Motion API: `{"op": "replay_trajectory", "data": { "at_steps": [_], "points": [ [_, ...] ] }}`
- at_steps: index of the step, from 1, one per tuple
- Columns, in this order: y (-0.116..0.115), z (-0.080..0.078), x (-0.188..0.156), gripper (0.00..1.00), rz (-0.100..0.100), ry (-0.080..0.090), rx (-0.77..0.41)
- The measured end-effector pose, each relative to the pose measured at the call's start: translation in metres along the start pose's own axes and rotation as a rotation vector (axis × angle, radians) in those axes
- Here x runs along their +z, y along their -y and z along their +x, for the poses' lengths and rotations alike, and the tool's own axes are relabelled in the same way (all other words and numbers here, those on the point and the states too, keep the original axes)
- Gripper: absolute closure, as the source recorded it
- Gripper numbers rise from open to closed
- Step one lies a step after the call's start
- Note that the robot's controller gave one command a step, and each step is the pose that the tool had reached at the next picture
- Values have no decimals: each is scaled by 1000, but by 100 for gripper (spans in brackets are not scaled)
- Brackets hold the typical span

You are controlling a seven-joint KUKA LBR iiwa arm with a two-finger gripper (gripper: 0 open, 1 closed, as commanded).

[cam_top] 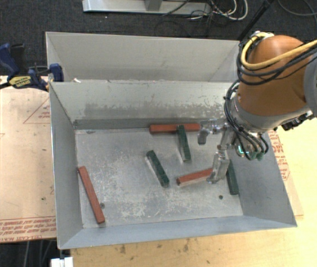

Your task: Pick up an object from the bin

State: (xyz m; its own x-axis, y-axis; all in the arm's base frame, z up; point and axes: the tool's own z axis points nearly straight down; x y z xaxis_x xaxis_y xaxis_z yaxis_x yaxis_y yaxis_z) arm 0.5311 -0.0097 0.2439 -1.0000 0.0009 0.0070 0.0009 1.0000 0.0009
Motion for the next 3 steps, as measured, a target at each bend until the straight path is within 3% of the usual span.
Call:
{"op": "replay_trajectory", "data": {
  "at_steps": [1, 2, 3],
  "points": [
    [0, -1, -4, 0, 0, 8, 0],
    [6, -14, 34, 0, 1, 18, -4],
    [45, -18, 86, 0, -1, 11, -120]
  ]
}}
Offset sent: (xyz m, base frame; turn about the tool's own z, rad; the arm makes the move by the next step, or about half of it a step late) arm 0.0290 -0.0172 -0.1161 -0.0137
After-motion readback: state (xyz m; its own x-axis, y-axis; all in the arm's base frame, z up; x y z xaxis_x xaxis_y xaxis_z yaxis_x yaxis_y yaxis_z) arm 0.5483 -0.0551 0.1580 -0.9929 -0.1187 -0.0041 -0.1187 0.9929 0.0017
